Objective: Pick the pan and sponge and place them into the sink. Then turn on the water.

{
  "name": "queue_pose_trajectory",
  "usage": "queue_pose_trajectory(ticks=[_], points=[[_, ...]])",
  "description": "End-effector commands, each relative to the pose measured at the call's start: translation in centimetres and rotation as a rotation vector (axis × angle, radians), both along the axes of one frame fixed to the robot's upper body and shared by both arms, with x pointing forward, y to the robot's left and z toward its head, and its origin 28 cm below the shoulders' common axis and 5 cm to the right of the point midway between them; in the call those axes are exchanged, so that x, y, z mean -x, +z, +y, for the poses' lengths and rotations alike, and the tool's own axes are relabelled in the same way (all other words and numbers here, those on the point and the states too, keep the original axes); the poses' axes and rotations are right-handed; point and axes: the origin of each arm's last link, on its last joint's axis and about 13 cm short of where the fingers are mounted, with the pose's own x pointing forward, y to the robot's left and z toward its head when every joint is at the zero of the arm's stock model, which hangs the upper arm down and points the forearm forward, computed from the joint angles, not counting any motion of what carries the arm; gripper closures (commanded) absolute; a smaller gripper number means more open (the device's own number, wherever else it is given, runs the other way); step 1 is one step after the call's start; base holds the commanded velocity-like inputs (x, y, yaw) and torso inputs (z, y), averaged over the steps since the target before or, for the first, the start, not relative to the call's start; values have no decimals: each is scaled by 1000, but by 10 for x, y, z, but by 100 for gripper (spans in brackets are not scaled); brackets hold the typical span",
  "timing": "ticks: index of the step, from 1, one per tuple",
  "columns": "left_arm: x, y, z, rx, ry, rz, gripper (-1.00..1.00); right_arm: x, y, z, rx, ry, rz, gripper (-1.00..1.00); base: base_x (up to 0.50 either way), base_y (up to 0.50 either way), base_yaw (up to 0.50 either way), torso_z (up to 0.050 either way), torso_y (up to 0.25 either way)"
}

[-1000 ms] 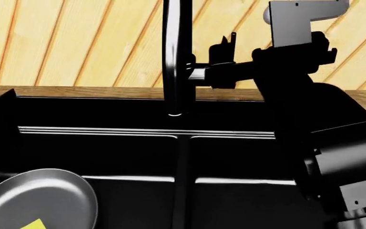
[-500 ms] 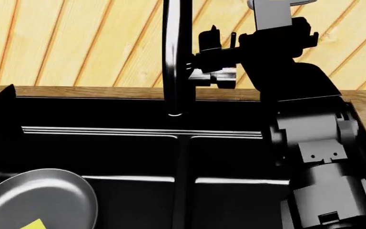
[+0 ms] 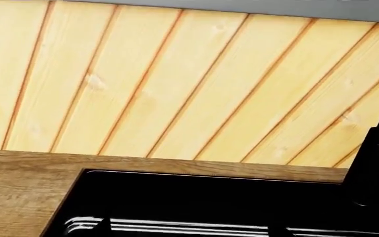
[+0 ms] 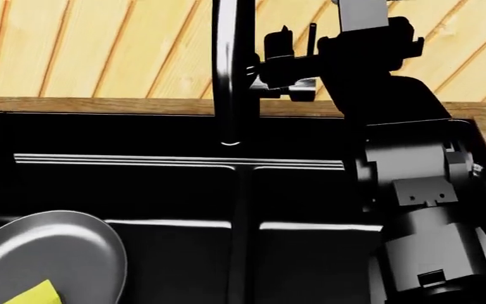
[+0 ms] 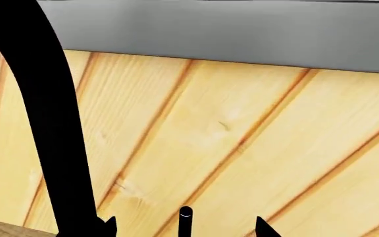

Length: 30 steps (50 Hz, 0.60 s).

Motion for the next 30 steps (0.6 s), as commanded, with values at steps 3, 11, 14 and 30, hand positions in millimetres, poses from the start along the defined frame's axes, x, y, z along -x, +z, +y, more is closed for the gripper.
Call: queue_pose_trajectory(ticks=[3,11,14,30], points=[[1,4,2,-3,-9,2,-100,-2,8,2,1,2,-11,-100,0,0,0,0,-169],[-3,10,-3,-8,-13,-13,-100,-3,18,1,-4,-2,-31,-100,0,0,0,0,-168],[-4,14,-2,-7,-18,-22,-100,-3,21,1,-4,-2,-38,-100,0,0,0,0,-156],[-3,11,-2,31,-31,-3,-100,0,28,-2,-35,-38,-45,-100,0,0,0,0,-46]])
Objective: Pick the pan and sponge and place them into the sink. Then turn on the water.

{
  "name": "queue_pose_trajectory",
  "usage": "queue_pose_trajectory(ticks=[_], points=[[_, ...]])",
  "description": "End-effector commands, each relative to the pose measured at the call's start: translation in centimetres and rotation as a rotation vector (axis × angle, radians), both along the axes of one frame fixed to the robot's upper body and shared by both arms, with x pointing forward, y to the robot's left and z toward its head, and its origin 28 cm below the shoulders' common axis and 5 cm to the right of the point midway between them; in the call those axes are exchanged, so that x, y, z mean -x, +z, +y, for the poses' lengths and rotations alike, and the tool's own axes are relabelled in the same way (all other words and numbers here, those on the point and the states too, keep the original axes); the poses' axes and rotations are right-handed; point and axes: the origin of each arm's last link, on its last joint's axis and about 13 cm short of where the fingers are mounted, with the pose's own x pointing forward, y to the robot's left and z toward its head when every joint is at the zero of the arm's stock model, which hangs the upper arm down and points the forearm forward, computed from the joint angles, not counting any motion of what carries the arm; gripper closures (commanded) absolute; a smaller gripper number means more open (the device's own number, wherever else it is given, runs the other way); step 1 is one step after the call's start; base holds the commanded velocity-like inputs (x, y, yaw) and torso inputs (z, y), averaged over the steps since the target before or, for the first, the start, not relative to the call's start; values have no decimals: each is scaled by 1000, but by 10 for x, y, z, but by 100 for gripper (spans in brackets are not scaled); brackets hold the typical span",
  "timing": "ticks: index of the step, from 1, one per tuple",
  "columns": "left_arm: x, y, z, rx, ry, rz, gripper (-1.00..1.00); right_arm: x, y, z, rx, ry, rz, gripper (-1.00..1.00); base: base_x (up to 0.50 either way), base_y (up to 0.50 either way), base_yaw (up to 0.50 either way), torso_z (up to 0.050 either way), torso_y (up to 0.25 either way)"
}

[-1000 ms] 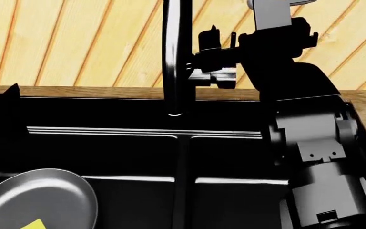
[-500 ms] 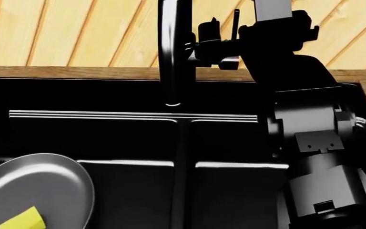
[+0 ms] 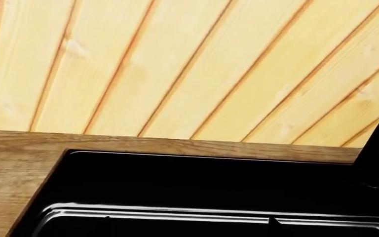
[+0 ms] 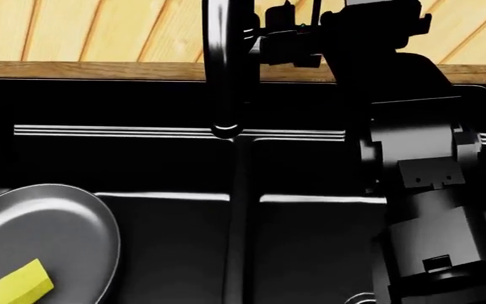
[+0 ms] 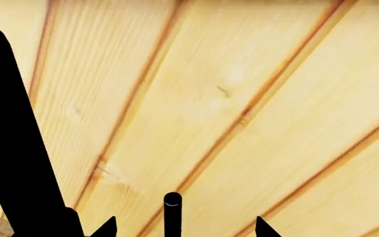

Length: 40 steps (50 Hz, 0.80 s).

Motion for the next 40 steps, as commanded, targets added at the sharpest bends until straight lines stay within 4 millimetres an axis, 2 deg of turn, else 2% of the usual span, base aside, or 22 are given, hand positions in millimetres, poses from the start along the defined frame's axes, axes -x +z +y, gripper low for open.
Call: queue_pose_trajectory(ticks=[1,21,27,40], points=[[0,0,0,26,-11,13,-100,1,6,-3,-26,-28,-7,-100,0,0,0,0,0],[-2,-2,2,6,-1,15,-100,-3,10,-1,-41,-40,26,-100,0,0,0,0,0],[-3,-4,-2,-4,-4,12,-100,-1,11,0,-40,-39,25,-100,0,0,0,0,-135],[-3,-4,-4,33,-13,24,-100,1,12,-7,-46,-60,17,-100,0,0,0,0,-10]])
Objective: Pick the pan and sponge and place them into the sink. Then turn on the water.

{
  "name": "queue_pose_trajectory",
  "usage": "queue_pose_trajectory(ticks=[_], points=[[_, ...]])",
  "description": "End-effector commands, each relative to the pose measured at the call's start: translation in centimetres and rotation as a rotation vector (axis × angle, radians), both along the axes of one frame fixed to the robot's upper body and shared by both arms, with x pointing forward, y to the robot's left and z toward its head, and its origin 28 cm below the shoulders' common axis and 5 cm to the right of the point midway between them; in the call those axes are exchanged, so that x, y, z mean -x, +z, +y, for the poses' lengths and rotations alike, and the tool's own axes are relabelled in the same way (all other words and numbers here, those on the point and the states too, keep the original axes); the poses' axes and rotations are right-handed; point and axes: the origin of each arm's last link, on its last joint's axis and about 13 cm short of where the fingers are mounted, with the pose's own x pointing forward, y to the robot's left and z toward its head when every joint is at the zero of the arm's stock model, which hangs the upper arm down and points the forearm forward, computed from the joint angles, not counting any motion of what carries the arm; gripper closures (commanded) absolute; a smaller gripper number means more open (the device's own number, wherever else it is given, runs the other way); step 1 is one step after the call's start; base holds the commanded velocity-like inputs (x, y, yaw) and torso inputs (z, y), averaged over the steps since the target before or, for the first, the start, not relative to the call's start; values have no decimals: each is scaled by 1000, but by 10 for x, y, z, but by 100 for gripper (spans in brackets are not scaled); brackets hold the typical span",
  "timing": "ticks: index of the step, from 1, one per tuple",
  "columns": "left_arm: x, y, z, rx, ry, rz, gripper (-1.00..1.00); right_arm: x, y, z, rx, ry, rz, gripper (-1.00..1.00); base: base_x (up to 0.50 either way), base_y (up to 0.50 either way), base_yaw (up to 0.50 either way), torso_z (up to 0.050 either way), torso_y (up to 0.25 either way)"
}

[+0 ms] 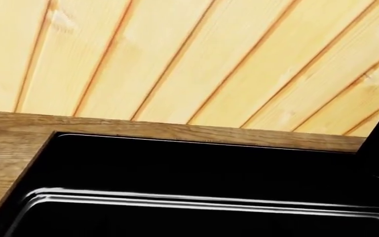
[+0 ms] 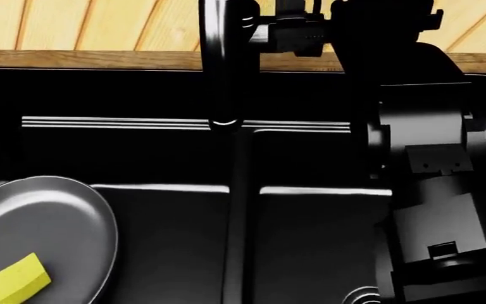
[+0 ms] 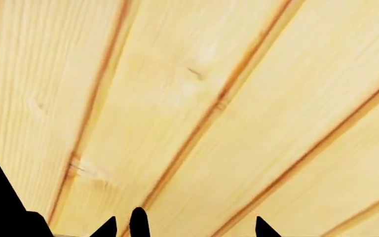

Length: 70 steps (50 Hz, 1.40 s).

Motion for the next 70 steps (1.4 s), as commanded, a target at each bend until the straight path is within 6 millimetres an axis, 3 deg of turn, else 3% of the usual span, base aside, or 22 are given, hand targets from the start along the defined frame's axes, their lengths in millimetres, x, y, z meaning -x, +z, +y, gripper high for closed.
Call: queue_pose_trajectory(ticks=[1,3,6,51,70], points=[[0,-1,-1,11,-6,6,-100,2,2,-5,-3,-16,-3,-100,0,0,0,0,0],[1,-2,4,5,-15,11,-100,6,-3,-16,-22,-60,17,-100,0,0,0,0,0],[1,-2,5,3,-11,13,-100,9,-4,-18,-32,-69,24,-100,0,0,0,0,0],[1,-1,5,-10,-4,9,-100,16,-15,-26,-48,-97,40,-100,0,0,0,0,0],[-2,3,-5,-23,-24,6,-100,20,6,-14,-124,1,-66,-100,0,0,0,0,0]])
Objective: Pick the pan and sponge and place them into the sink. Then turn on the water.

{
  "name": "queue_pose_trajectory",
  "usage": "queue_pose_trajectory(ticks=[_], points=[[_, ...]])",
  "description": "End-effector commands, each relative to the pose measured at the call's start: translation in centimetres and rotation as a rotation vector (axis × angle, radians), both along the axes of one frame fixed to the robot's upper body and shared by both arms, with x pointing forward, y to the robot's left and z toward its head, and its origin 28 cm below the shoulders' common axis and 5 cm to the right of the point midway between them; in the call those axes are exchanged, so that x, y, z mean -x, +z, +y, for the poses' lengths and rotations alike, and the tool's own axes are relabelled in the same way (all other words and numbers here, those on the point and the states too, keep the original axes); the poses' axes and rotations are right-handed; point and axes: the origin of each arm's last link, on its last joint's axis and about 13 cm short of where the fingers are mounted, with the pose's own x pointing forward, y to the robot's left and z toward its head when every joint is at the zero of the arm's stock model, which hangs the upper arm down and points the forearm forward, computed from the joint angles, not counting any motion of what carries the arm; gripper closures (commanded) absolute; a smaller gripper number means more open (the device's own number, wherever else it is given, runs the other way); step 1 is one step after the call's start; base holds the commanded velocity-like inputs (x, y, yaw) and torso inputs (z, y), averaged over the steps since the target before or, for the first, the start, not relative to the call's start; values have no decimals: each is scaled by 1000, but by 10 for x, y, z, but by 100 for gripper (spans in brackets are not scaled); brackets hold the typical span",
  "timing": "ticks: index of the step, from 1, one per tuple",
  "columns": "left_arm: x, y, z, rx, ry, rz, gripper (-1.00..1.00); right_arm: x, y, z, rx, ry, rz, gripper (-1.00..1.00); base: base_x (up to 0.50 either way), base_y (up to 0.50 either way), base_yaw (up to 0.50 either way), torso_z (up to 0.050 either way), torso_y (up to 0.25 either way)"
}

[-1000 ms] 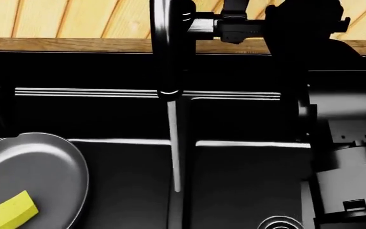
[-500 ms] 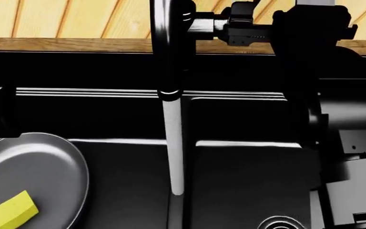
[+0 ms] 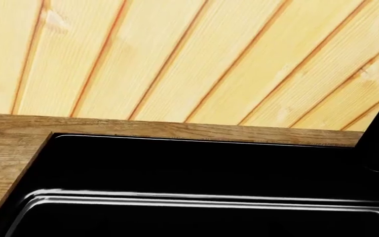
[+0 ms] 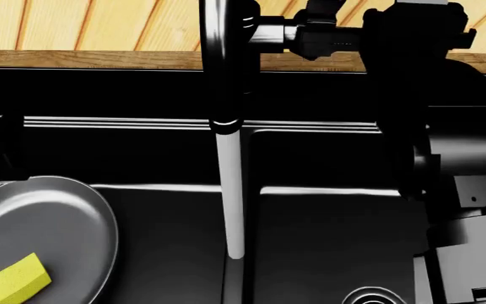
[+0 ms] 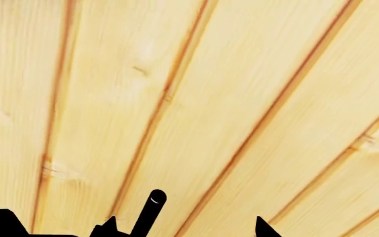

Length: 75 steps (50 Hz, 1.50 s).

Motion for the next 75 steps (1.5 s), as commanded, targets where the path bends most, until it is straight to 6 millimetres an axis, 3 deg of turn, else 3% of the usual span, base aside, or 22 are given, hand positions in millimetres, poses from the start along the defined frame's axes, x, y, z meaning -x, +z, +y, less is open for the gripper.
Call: queue_pose_trajectory(ticks=[1,17,35,47,50,59,64,69,75], points=[[-2,1,-6,-6,-11,-1,-100,4,11,6,-33,55,-63,-100,0,0,0,0,0],[1,3,0,-20,-11,-1,-100,25,14,6,-10,62,-80,-100,0,0,0,0,0],[1,11,-2,-5,-21,24,-100,91,15,-15,112,34,-9,-100,0,0,0,0,0],[3,21,8,-1,8,44,-100,133,24,-35,165,35,87,-100,0,0,0,0,0],[9,30,14,-6,12,39,-100,149,33,-44,163,32,91,-100,0,0,0,0,0],[23,58,24,-20,5,62,-100,171,65,-56,172,24,67,-100,0,0,0,0,0],[29,66,23,-51,13,80,-100,187,71,-65,200,7,76,-100,0,0,0,0,0],[38,62,25,-69,-2,95,-100,201,73,-74,199,-26,74,-100,0,0,0,0,0],[42,76,35,-94,6,76,-100,216,75,-81,181,-65,56,-100,0,0,0,0,0]])
